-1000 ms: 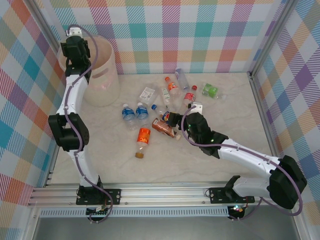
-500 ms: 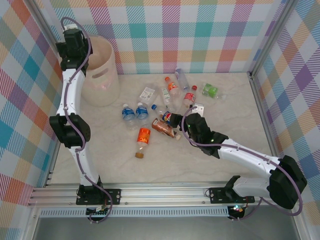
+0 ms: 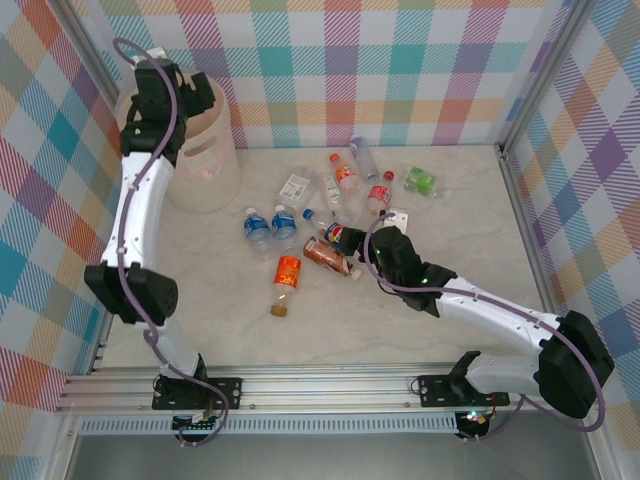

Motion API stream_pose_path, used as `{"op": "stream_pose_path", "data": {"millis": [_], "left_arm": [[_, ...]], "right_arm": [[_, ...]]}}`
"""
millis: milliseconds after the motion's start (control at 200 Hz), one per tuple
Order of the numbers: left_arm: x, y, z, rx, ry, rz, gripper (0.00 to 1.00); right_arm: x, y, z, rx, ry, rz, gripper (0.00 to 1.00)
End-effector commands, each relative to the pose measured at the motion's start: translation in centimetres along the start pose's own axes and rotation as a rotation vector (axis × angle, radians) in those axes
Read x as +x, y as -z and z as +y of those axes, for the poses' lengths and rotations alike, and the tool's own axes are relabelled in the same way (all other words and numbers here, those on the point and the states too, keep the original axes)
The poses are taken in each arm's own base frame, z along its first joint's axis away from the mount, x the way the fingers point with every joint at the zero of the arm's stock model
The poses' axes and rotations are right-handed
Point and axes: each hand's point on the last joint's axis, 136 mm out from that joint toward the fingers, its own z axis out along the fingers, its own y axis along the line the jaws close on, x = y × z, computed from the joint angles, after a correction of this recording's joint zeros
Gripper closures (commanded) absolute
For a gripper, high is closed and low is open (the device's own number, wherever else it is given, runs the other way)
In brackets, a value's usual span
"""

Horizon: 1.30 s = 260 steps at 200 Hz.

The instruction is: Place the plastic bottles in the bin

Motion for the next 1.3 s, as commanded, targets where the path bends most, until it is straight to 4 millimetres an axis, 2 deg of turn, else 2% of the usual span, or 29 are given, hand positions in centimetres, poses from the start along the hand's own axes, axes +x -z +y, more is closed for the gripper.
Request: {"op": "stream_pose_path", "data": {"millis": [0, 90, 175, 330, 435, 565, 650, 750, 900, 1040, 1165, 1295], "left_arm": [[1.4, 2.1, -1.6, 0.077, 0.146, 0.012, 0.0], [3.5, 3.9, -2.3, 0.088, 0.233, 0.017, 0.0], [6.4, 5.6, -3.2, 0.101, 0.287, 0.039, 0.0], [11.3, 8.7, -4.9, 0.133, 0.301, 0.122, 0.0], [14.9, 10.5, -5.2, 0.131, 0.293, 0.197, 0.0], [20.5, 11.4, -5.3, 0.164, 0.24, 0.34, 0.0], [23.9, 11.8, -4.0, 0.119, 0.166, 0.436, 0.0], [26.6, 12.7, -3.4, 0.124, 0.135, 0.52, 0.0], [31.4, 14.0, -4.4, 0.218, 0.146, 0.673, 0.0], [35.8, 15.1, -5.0, 0.267, -0.01, 0.82, 0.0], [38.9, 15.5, -4.8, 0.224, -0.19, 0.883, 0.0], [41.8, 16.2, -5.6, 0.241, -0.335, 0.927, 0.0]], "right_arm": [[-0.1, 0.2, 0.0, -0.013, -0.032, -0.001, 0.0], [0.2, 0.2, -0.2, -0.013, -0.04, 0.001, 0.0], [0.3, 0.1, -0.2, -0.016, -0.044, -0.002, 0.0], [0.3, -0.1, -0.3, -0.027, -0.04, -0.026, 0.0], [0.4, -0.3, -0.2, -0.041, -0.038, -0.035, 0.0], [0.4, -0.3, -0.1, -0.053, -0.057, -0.05, 0.0], [0.4, -0.4, -0.3, -0.042, -0.06, -0.045, 0.0], [0.7, -0.7, -1.3, 0.016, -0.096, -0.038, 0.0], [1.2, -1.1, -1.7, 0.039, -0.119, -0.031, 0.0], [1.3, -1.2, -2.0, 0.051, -0.121, -0.028, 0.0], [1.5, -1.3, -2.5, 0.07, -0.141, -0.028, 0.0], [1.5, -1.5, -2.6, 0.079, -0.14, -0.024, 0.0]]}}
